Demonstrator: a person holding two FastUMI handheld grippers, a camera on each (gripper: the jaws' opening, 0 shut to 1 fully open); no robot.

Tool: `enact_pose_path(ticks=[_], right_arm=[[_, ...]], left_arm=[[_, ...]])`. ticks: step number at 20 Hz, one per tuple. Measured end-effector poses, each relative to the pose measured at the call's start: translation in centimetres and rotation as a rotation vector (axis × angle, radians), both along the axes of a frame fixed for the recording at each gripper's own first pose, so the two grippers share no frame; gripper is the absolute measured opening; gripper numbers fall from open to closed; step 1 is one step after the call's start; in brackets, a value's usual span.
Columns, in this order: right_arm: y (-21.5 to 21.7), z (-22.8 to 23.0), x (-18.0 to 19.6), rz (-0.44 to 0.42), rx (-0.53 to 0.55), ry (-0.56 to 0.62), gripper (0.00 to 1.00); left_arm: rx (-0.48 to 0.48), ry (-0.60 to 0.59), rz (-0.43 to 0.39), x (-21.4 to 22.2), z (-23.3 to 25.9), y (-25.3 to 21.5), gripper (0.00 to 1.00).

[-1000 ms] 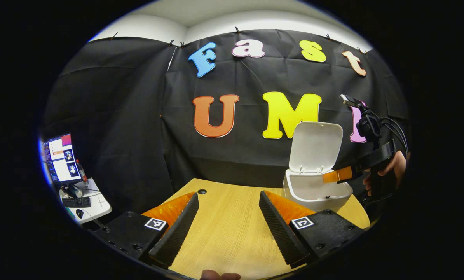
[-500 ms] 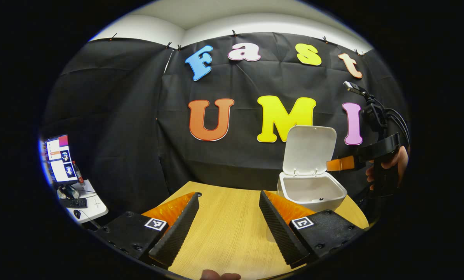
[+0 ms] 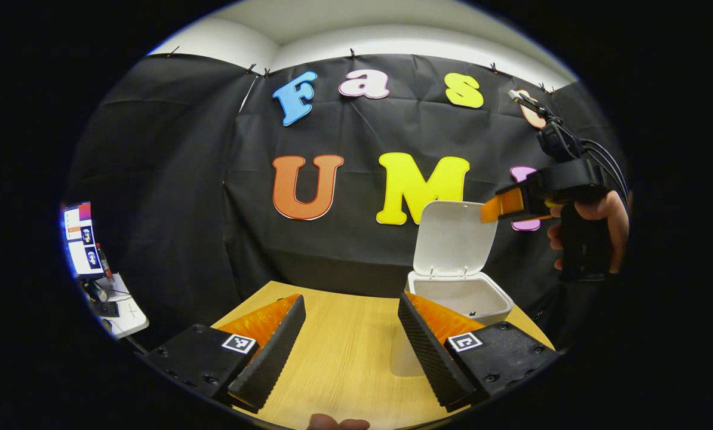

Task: Press the lid of the desktop garbage bin to open it, pick up the crumpled paper on the desktop and throw it into the bin, then pick up the pop can on the desktop and drop it into the bin, and finally close the garbage bin lid.

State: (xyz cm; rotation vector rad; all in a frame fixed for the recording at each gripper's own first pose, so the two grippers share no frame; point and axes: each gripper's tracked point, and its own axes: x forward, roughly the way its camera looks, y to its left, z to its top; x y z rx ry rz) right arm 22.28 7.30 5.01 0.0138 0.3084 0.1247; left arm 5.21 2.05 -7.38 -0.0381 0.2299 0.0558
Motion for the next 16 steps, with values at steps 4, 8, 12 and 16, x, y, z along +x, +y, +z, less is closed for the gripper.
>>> enact_pose_path(ticks=[4,8,12,16], right_arm=[[1.0,2.7,2.9,-0.026,0.035,-0.054,0.95],[1.2,3.8,6.1,-0.035,0.021,-0.088,0.95],[0.7,3.2,9.3,-0.058,-0.001,-0.095,0.95],[1.2,1.9,11.3,-0.052,-0.016,-0.071,0.95]], left_arm=[[0.005,-0.010,0.025,0.5,0.4,0.9,1.00],[-0.007,-0.006,0.065,1.2,0.3,1.9,1.00],[-0.023,0.019,0.096,2.1,-0.7,2.2,1.00],[-0.017,0.027,0.105,3.2,-1.0,1.9,1.00]])
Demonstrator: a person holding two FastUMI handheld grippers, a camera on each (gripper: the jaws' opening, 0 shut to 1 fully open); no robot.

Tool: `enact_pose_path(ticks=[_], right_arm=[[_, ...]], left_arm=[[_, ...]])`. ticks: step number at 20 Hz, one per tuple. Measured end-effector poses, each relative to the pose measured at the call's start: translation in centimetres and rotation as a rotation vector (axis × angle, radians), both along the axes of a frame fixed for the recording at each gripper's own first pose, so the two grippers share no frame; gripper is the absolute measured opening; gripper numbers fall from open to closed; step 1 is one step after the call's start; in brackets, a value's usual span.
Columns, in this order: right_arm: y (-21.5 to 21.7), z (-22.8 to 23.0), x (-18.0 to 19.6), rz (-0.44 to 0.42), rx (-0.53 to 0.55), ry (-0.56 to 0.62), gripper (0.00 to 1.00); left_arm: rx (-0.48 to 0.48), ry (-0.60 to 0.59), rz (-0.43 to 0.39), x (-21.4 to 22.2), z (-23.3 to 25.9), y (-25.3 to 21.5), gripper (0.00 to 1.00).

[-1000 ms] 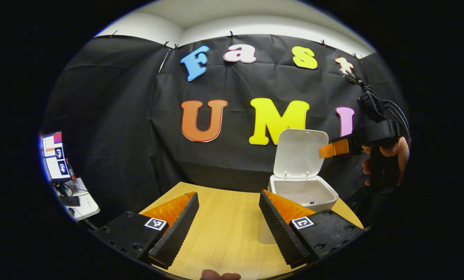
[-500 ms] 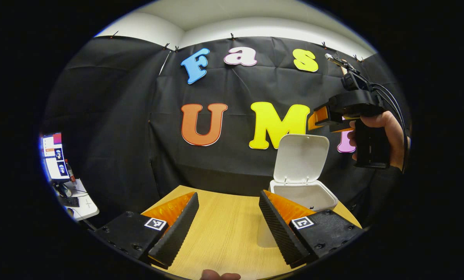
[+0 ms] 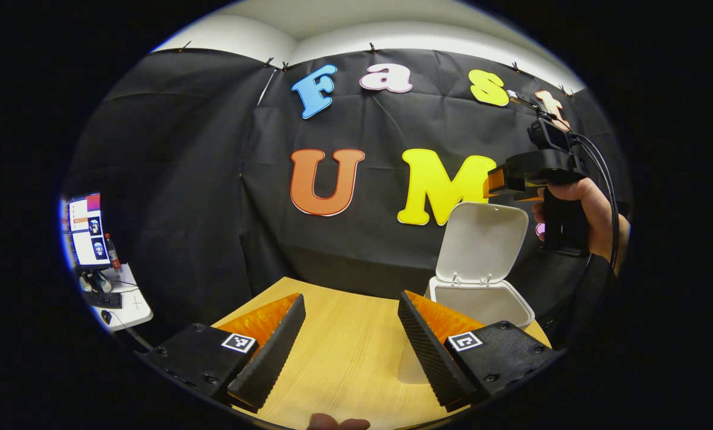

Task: Press the lid of the desktop garbage bin to open it, pick up the crumpled paper on the desktop and throw it into the bin, then pick up the pop can on the desktop and drop it into the bin, and finally close the garbage bin lid.

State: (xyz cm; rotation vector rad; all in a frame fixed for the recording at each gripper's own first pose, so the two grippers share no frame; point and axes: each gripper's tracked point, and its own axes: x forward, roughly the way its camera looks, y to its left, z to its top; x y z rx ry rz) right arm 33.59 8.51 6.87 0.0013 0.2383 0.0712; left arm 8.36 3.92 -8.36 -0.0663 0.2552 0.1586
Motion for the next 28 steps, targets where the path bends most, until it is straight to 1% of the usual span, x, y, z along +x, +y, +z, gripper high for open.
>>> enact_pose_path(ticks=[6,11,13,14,17,20,21,23,24,25,26,27,28], right_arm=[[0.4,-1.0,0.6,0.007,0.008,0.028,0.95],[0.3,-1.4,-1.4,0.007,0.026,0.059,0.98],[0.3,-1.8,-2.8,0.007,0.024,0.070,0.96],[0.3,-2.0,-3.8,0.008,0.025,0.077,0.98],[0.4,-3.3,-6.5,0.010,0.023,0.101,0.97],[0.3,-5.2,-9.4,0.006,0.027,0.135,0.98],[0.2,-5.9,-10.3,0.003,0.027,0.147,0.96],[0.1,-7.4,-11.9,-0.002,0.030,0.173,0.96],[0.2,-8.4,-12.5,-0.002,0.031,0.189,0.98],[0.1,-9.2,-13.2,-0.004,0.031,0.206,0.96],[0.1,-10.0,-13.8,-0.006,0.032,0.221,0.98],[0.0,-10.8,-14.3,-0.008,0.032,0.235,0.98],[0.0,-11.5,-14.8,-0.010,0.032,0.246,0.96]], left_arm=[[-0.004,0.008,-0.002,0.2,-0.3,-0.3,1.00],[0.003,-0.011,-0.018,-0.5,0.4,-0.5,1.00],[0.004,-0.020,-0.030,-1.1,0.7,-0.6,1.00],[0.006,-0.024,-0.036,-1.3,0.9,-0.6,1.00],[0.007,-0.039,-0.058,-2.3,1.4,-0.7,1.00],[0.011,-0.044,-0.087,-3.2,1.6,-1.1,1.00],[0.014,-0.045,-0.097,-3.5,1.7,-1.2,1.00],[0.018,-0.049,-0.116,-4.1,2.0,-1.4,1.00],[0.022,-0.051,-0.124,-4.5,2.1,-1.4,1.00],[0.025,-0.053,-0.129,-4.7,2.2,-1.5,1.00],[0.026,-0.053,-0.134,-4.9,2.2,-1.4,0.94],[0.026,-0.051,-0.138,-5.1,2.2,-1.4,1.00],[0.026,-0.052,-0.140,-5.2,2.2,-1.3,1.00]])
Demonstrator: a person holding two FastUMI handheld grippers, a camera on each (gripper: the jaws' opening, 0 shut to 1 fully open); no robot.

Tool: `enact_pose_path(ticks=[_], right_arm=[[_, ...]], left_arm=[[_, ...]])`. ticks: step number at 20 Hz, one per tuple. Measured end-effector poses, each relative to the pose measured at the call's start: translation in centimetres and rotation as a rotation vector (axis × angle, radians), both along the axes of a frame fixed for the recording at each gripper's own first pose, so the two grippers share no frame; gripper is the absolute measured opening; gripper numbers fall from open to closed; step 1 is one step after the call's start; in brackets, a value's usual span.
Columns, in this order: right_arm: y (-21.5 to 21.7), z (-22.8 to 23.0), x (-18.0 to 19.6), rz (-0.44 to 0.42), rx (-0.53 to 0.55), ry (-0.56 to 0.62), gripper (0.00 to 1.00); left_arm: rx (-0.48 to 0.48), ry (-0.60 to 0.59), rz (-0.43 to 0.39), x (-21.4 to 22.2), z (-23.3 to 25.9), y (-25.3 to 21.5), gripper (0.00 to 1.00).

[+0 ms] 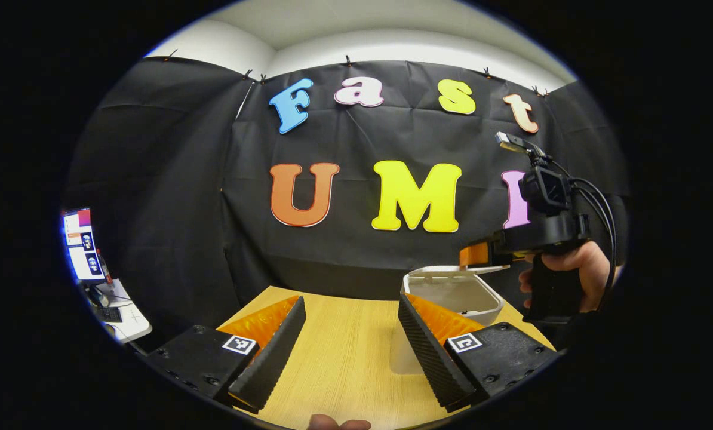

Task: Press the lid of the desktop garbage bin to open it, pick up the crumpled paper on the desktop and throw it into the bin, then pick up the pop can on the desktop and drop it into the bin, and finally close the garbage bin lid.

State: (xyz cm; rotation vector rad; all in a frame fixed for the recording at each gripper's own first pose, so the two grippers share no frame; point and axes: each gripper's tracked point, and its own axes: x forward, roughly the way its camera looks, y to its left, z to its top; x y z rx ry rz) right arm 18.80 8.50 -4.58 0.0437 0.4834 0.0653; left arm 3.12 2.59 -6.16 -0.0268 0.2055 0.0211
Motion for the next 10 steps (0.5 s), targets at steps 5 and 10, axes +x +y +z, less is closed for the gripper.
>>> enact_pose_path(ticks=[5,10], right_arm=[[0.0,-3.4,-1.6,-0.004,0.022,0.066,0.99],[0.1,-5.7,-2.1,0.008,-0.010,0.100,0.99]], left_arm=[[0.004,-0.002,-0.012,-0.5,0.2,-0.2,1.00],[0.008,0.000,-0.015,-0.4,0.1,-0.3,0.94]])
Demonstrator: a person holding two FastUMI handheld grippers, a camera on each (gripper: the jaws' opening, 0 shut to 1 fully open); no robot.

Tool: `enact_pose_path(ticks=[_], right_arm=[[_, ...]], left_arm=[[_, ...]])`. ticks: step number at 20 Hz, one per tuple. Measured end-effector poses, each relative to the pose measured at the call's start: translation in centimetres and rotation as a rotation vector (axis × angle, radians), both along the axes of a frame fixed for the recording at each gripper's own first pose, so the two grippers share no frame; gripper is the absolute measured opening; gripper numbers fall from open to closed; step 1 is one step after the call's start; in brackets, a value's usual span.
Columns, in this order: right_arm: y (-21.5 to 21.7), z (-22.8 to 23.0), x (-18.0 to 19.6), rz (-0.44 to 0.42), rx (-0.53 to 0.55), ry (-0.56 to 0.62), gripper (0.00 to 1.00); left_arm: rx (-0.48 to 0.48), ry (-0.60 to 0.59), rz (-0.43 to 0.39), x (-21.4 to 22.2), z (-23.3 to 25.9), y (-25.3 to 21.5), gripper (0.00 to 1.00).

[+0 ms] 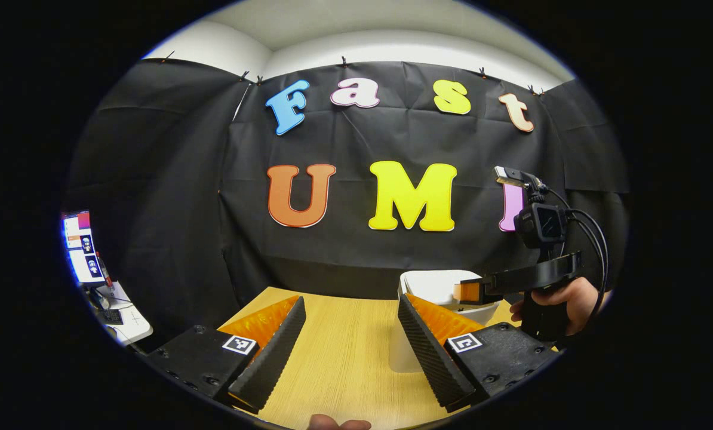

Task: Press the lid of the desktop garbage bin to open it, pick up the crumpled paper on the desktop and throw it into the bin, then pick up the pop can on the desktop and drop it into the bin, and finally close the garbage bin lid.

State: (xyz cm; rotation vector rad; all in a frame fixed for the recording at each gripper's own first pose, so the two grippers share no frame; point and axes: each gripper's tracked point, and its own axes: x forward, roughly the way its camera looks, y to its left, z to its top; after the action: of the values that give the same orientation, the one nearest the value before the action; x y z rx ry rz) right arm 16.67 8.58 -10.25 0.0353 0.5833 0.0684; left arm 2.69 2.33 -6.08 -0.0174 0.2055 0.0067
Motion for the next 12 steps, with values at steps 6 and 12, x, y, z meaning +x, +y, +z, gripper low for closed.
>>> enact_pose_path(ticks=[6,12], right_arm=[[0.1,-1.3,-0.1,0.013,-0.014,0.020,0.96],[0.2,-2.2,-0.4,0.024,-0.015,0.008,0.98]], left_arm=[[-0.001,0.009,-0.005,0.5,-0.4,-0.5,1.00],[-0.006,0.024,-0.016,1.2,-1.2,-1.1,1.00]])
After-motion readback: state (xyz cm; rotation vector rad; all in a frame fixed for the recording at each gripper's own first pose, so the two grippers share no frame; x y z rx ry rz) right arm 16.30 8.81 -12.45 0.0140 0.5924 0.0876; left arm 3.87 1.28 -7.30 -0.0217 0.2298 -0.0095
